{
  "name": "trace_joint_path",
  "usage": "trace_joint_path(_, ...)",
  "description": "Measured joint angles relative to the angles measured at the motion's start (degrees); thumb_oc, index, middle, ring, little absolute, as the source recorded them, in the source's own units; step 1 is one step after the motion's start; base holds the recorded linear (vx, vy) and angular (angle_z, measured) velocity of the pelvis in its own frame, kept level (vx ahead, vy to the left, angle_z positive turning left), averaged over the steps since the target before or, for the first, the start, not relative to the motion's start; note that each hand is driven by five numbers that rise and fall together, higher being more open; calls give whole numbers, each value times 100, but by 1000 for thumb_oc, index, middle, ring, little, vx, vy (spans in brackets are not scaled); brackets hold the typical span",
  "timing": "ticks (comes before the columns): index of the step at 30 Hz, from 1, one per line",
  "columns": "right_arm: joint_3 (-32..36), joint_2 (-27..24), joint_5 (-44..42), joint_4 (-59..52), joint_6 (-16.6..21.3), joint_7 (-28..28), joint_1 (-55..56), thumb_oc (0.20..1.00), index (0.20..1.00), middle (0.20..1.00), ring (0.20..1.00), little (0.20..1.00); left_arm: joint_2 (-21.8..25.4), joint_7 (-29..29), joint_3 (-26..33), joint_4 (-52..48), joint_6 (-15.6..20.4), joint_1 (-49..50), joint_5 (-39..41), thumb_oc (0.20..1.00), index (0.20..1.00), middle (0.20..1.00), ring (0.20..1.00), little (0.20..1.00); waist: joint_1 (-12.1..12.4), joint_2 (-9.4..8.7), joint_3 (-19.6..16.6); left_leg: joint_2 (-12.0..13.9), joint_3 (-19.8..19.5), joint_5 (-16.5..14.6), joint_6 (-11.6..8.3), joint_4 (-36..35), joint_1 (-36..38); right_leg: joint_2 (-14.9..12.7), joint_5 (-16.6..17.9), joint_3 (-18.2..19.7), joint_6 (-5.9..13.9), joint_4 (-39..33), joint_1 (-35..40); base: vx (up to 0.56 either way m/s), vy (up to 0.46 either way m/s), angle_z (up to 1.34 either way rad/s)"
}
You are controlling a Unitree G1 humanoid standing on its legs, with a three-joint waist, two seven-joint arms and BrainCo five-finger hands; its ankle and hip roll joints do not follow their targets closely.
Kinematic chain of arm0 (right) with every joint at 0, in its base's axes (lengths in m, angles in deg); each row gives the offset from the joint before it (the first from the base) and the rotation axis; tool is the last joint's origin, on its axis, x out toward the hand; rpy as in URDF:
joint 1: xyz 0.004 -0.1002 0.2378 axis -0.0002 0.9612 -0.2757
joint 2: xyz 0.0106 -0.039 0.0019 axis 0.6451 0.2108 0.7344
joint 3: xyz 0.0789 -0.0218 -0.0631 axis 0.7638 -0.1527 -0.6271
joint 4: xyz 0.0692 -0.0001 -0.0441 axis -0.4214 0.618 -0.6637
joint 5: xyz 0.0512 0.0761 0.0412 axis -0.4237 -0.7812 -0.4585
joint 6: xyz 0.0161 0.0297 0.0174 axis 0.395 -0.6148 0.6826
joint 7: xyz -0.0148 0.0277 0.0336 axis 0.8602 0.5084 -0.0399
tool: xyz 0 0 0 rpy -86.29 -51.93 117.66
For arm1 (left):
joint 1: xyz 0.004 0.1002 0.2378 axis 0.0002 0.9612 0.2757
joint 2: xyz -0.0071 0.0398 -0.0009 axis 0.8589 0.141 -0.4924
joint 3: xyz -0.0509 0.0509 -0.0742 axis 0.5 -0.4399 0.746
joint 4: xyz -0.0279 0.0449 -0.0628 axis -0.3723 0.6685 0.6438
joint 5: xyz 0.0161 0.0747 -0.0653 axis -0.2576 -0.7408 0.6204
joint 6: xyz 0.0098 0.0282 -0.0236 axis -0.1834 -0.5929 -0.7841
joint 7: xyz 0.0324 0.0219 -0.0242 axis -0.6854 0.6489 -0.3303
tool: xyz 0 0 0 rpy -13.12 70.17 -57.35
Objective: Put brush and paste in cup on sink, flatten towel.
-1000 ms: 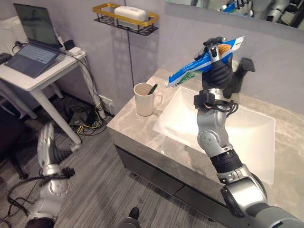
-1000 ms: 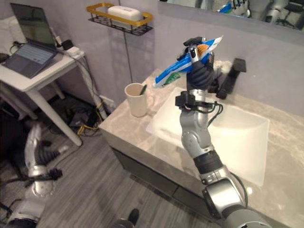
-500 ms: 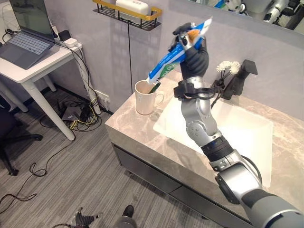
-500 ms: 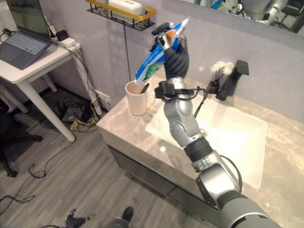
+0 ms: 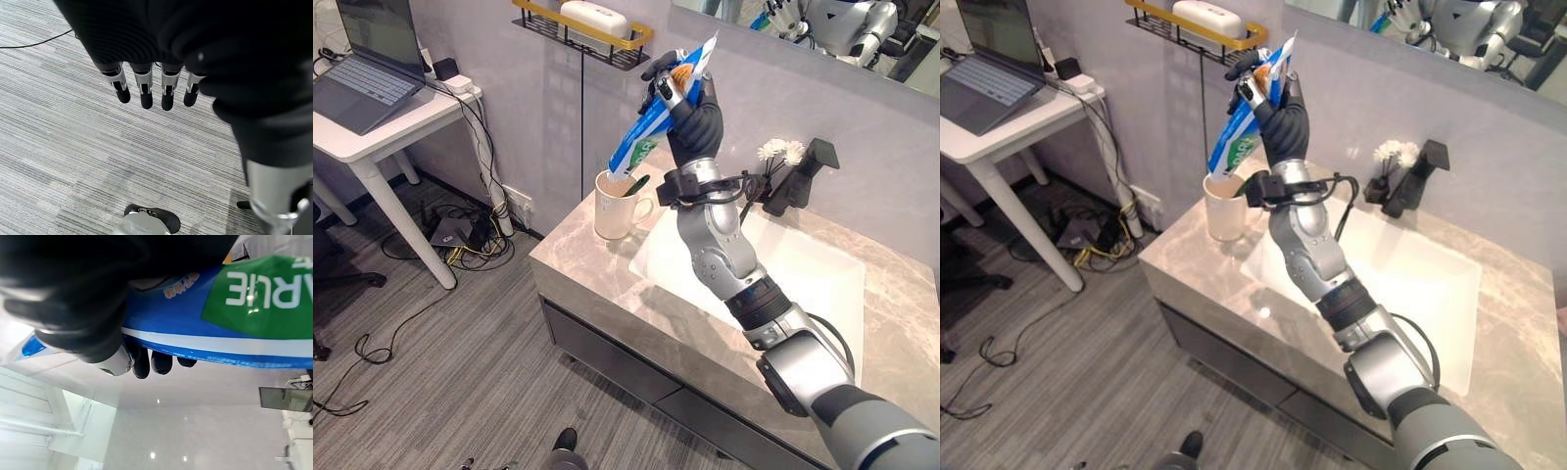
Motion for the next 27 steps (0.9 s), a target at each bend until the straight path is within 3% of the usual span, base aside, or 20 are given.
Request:
trace_joint_path(12,-32,-108,443,653,-186,258,-316,200,200,200,200,200,7,-4,-246,-35,76,-119,-22,1000,1000,1000,1000,1000,17,-64,77,-33,-35,-1,0,0,-119,-29,-2,-48,14,-2,-98,3,7,1)
trace_joint_path(19,-54,-223,569,665,-203,328,-560,200,200,200,200,200,17,-4,-262,3,73,-194,-25,1000,1000,1000,1000,1000,76,-95,299,-111,-163,4,3,85,-270,-86,0,-170,23,0,-149,11,12,9)
trace_joint_path(27,-168,-280,771,664,-215,357,-668,200,200,200,200,200,58,-8,-266,19,83,-444,-26,1000,1000,1000,1000,1000,145,-222,413,-125,-165,2,3,109,-357,-96,15,-168,37,0,-224,0,0,0)
